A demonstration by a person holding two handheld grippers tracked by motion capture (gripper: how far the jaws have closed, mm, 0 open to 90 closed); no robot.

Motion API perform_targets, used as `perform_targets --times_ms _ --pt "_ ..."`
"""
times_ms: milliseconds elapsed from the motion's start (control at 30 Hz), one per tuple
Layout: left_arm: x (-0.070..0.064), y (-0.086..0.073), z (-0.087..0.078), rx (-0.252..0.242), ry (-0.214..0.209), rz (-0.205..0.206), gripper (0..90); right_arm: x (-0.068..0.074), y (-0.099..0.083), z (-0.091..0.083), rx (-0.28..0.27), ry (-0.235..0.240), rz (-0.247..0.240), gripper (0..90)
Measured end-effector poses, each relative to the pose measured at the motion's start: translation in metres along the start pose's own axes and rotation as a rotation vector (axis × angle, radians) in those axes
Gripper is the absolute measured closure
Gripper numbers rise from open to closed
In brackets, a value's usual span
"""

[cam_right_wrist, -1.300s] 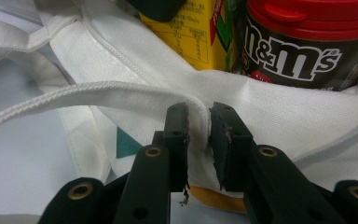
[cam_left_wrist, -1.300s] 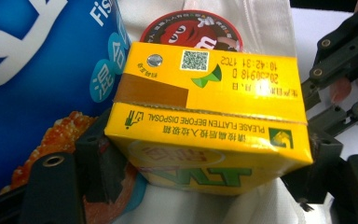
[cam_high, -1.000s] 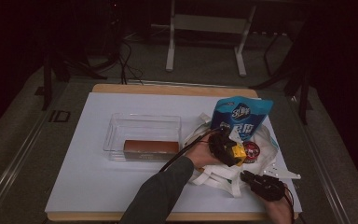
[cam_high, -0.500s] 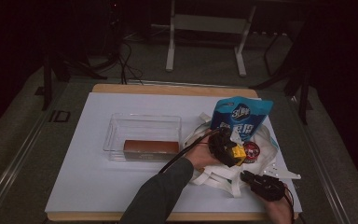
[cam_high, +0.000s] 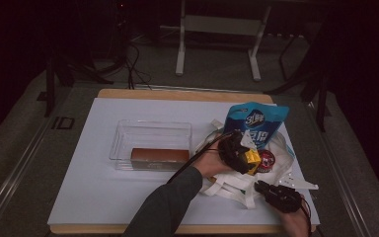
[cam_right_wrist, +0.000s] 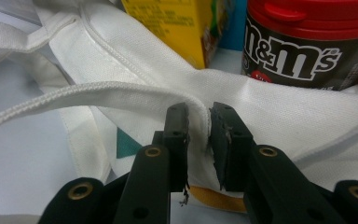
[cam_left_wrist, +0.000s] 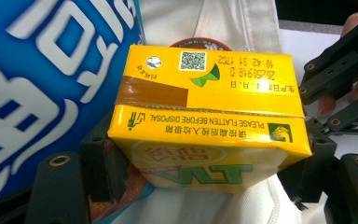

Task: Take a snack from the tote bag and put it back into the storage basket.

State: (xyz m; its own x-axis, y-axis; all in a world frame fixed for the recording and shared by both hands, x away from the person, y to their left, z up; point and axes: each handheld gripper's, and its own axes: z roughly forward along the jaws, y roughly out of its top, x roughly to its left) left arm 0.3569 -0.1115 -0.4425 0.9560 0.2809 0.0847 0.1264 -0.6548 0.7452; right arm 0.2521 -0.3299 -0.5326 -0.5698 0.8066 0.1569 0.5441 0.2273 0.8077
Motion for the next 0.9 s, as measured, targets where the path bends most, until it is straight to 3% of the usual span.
perform_targets --times_ms 900 --pt "0.000 0.009 -0.035 -0.041 0.040 -0.019 28.9 0.000 0.000 0.000 -0.001 -0.003 -0.004 76.3"
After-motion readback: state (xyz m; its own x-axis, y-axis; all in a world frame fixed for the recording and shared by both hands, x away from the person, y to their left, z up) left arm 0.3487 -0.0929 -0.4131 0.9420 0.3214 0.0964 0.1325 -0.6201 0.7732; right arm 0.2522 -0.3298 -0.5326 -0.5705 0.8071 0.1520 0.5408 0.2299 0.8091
